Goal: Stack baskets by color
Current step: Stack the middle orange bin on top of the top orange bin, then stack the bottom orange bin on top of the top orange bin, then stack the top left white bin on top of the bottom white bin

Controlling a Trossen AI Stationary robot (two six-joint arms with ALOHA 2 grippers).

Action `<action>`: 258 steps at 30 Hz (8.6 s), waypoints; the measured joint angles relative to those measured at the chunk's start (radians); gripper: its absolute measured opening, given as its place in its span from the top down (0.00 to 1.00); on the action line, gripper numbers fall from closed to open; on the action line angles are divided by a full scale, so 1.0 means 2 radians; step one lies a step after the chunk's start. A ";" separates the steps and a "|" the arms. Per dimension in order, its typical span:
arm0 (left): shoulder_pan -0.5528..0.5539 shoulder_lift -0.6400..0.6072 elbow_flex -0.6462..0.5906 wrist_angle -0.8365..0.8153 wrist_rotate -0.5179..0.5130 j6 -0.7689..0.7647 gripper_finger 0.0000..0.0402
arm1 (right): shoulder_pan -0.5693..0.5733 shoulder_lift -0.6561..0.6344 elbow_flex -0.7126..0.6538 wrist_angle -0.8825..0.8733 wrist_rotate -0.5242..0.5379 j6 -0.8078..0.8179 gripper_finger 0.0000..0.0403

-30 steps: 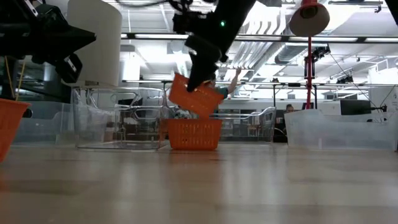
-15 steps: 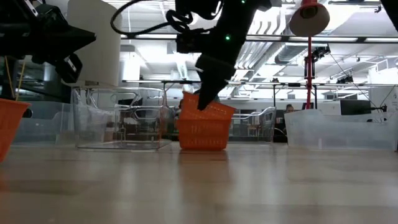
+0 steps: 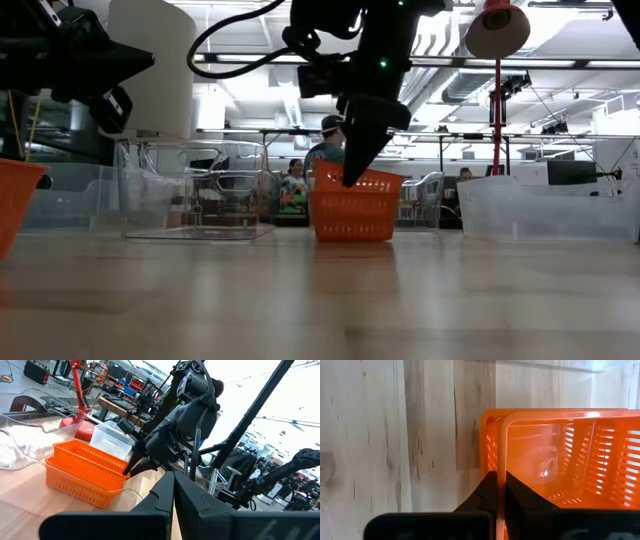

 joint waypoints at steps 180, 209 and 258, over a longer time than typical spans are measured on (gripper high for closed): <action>0.177 0.969 0.829 -0.409 0.052 0.436 1.00 | 0.052 -0.515 -0.496 0.796 0.039 0.198 0.42; 0.177 0.971 0.939 -0.474 0.035 0.399 0.53 | 0.052 -0.515 -0.496 0.789 0.042 0.191 0.42; 0.039 0.378 0.438 -0.469 0.122 0.044 0.58 | 0.001 -0.515 -0.496 0.706 0.032 0.240 0.42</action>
